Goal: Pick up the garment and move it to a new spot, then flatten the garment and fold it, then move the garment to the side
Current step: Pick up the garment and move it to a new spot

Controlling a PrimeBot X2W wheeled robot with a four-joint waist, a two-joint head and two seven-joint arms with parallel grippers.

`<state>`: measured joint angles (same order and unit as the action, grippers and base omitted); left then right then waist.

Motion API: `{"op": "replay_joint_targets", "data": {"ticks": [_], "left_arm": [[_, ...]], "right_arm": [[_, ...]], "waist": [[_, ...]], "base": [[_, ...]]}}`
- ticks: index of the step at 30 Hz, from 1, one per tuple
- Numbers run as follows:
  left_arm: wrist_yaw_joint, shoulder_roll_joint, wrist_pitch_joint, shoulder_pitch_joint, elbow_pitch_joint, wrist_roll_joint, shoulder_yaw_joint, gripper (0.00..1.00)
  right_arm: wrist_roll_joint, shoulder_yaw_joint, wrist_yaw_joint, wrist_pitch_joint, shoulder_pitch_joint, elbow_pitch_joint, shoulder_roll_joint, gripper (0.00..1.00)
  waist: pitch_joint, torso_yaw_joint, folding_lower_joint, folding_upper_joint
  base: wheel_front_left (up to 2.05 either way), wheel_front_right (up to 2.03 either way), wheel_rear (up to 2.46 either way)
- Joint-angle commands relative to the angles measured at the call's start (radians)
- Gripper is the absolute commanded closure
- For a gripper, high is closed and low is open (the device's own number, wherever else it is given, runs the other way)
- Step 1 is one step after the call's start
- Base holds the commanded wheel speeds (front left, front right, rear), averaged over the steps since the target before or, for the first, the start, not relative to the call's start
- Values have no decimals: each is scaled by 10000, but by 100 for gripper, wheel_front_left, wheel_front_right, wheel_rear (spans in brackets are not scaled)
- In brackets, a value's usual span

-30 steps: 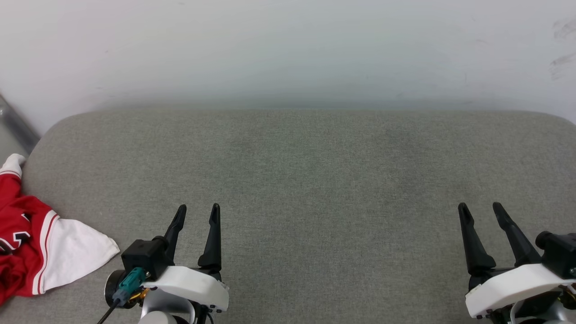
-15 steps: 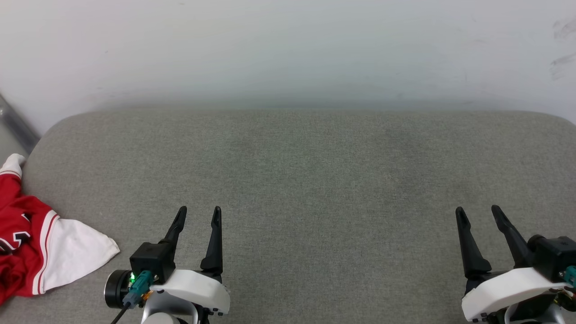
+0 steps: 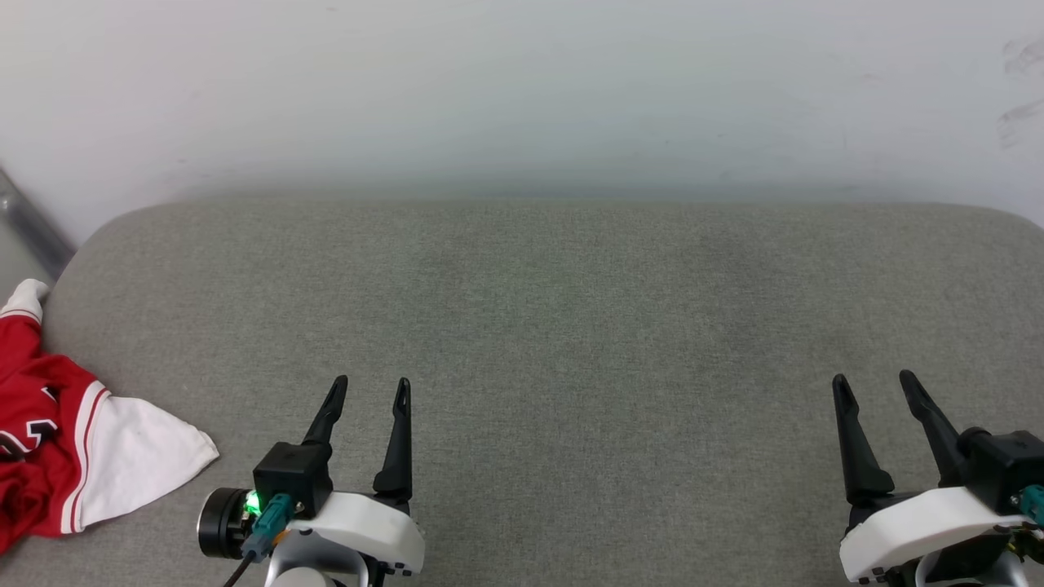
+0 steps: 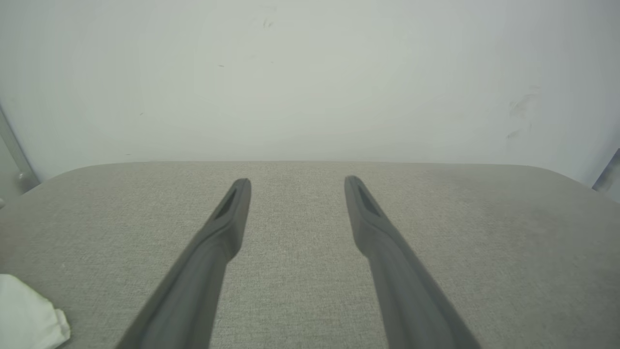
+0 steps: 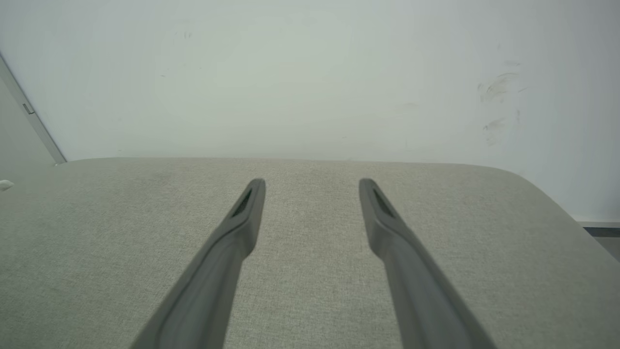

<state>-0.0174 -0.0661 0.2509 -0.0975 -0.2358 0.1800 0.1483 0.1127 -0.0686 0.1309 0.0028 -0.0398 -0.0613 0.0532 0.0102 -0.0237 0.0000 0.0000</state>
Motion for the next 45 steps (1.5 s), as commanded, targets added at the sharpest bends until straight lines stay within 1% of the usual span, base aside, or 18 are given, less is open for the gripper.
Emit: {"op": "replay_joint_targets", "data": {"ticks": [1,6,19,25,26,32,39,45], "left_arm": [[27,-3,96,-93,-32,-151,13,0],[66,25,171,-146,-125,-331,64,0],[76,75,150,-205,-273,-43,2,0],[72,87,150,-291,-335,46,-33,0],[94,89,150,-332,-326,57,-75,0],[191,73,148,-367,-193,107,-292,0],[232,87,148,-384,40,306,-703,0],[222,78,148,-252,161,256,-995,0]], "right_arm": [[-183,-8,-3,-52,18,-7,-39,0],[-270,-33,-3,-105,-7,12,-40,0],[-118,-61,-3,-186,111,216,-41,0],[-307,-43,-3,-255,155,174,-41,0],[-453,5,-3,-235,127,29,-40,0],[-521,308,-3,-48,48,-316,-37,0],[-463,576,-3,124,212,-571,-36,0],[-389,850,-5,187,258,-641,-36,0]], "waist": [[5,-3,0,0],[-1,-30,0,0],[-16,-94,0,0],[-47,-328,0,0],[-79,-662,0,0],[-151,-1660,0,0],[-323,-3135,0,0],[-364,-4298,0,0]], "base": [[0,0,0],[0,0,0],[0,0,0],[0,0,0],[0,0,0],[0,0,0],[0,0,0],[0,0,0]]}}
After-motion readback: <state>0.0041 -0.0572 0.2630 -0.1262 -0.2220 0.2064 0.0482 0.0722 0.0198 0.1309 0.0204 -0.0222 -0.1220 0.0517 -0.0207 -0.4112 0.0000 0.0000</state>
